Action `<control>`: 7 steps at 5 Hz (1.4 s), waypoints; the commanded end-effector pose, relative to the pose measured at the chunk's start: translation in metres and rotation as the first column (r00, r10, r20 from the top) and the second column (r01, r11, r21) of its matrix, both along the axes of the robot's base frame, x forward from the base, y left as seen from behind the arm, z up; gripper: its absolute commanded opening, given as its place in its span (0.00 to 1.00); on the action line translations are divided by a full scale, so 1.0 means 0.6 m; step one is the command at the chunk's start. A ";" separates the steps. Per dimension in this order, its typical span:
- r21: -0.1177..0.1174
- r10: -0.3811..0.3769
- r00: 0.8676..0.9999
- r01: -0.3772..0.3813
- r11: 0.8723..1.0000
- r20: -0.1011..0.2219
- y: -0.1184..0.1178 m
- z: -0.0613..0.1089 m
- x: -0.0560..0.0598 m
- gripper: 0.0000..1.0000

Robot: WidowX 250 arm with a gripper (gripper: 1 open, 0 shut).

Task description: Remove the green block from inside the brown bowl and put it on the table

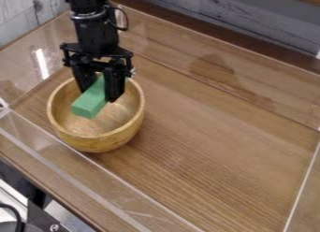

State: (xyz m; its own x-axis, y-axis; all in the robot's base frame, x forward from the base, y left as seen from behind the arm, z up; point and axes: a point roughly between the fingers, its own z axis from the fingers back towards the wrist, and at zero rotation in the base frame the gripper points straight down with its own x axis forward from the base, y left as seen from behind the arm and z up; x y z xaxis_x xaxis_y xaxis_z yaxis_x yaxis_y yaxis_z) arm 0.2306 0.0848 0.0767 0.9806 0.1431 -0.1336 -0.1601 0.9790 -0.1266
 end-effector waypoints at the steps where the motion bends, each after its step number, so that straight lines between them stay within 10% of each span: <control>1: 0.028 -0.009 0.997 0.007 1.000 0.079 -0.001 0.038 0.019 0.00; 7: 0.025 -0.028 0.997 0.027 0.999 0.077 -0.025 0.044 0.028 0.00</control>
State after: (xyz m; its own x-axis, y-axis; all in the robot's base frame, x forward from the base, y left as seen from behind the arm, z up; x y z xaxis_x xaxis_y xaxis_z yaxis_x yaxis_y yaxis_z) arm 0.2368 0.0686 0.0830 0.9828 0.1229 -0.1382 -0.1410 0.9814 -0.1301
